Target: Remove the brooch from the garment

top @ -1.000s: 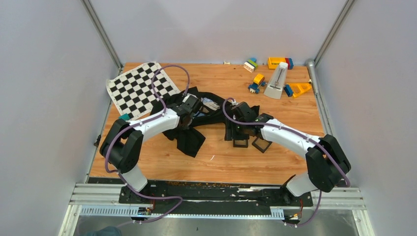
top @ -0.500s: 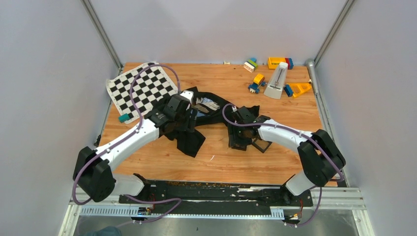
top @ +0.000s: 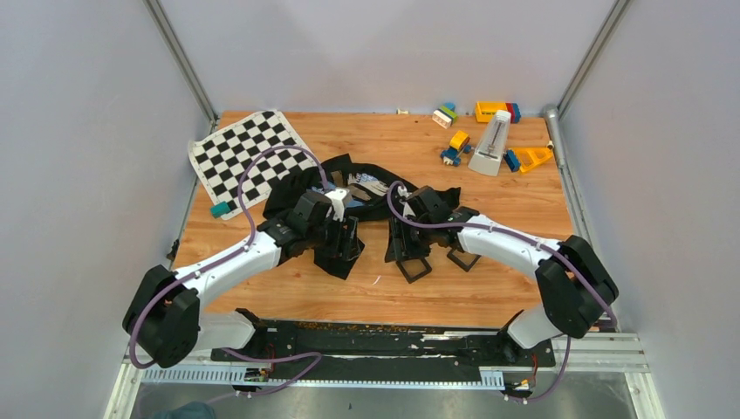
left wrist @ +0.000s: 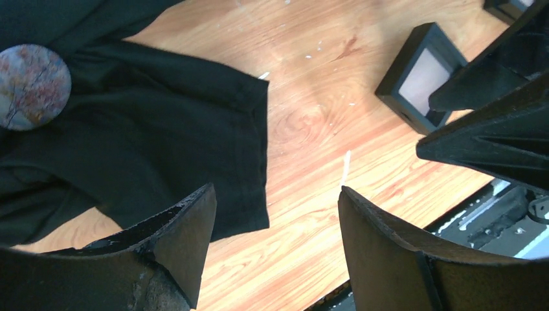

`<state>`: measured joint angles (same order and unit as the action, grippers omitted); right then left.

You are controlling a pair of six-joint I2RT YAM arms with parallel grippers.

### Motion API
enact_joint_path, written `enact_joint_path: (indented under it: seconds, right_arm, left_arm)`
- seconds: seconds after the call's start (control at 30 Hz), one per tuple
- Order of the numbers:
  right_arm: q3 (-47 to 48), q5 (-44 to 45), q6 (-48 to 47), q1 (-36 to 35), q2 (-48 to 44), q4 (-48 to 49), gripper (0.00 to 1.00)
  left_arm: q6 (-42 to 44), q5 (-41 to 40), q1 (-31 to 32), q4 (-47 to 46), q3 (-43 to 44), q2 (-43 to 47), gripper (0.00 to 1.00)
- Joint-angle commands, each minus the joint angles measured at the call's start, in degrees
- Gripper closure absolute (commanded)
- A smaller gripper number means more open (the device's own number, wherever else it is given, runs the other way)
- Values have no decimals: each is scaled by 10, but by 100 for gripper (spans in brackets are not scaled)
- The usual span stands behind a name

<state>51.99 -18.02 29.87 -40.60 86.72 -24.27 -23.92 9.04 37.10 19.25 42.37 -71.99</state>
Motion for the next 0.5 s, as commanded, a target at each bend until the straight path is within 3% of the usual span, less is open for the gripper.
enact_joint_path:
  seconds: [0.0, 0.47]
  right_arm:
    - [14, 65, -36, -6, -17, -37, 55]
    - [42, 235, -26, -96, 80, -81, 68]
  left_arm:
    - [21, 30, 2, -51, 16, 22, 24]
    - [32, 50, 1, -96, -13, 43, 26]
